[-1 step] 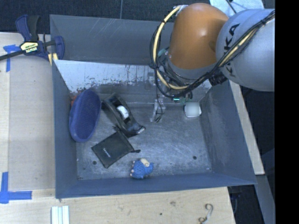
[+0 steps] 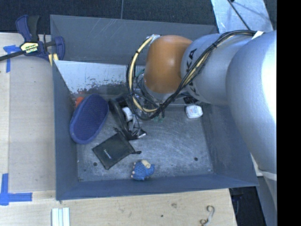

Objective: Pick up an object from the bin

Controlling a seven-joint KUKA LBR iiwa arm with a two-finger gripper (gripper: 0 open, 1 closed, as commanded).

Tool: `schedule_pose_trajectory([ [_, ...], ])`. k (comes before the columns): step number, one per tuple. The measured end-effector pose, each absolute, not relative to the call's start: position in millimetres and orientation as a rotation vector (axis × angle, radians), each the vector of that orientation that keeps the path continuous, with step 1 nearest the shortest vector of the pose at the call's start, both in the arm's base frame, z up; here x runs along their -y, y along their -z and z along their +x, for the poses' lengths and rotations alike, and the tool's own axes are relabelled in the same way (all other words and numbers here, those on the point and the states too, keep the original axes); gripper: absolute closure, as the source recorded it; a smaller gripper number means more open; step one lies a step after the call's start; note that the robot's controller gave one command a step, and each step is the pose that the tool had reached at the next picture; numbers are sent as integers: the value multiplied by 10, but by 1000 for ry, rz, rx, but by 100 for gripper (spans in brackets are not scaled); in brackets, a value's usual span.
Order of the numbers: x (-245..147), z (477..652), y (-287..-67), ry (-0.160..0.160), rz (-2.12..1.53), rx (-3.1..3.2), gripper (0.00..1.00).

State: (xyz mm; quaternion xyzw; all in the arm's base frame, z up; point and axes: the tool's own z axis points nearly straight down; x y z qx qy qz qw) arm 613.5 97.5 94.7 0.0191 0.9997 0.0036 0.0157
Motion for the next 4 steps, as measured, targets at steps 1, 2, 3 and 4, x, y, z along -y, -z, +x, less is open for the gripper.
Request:
schedule_pose_trajectory([
  [1,-1031,6223,-842,-8,141,-3126,0],
  [2,-1038,6212,-845,-9,143,-3133,100],
  [3,-900,6285,-1808,2,124,-3136,100],
  [4,-1020,6145,-2818,0,122,-3136,100],
])
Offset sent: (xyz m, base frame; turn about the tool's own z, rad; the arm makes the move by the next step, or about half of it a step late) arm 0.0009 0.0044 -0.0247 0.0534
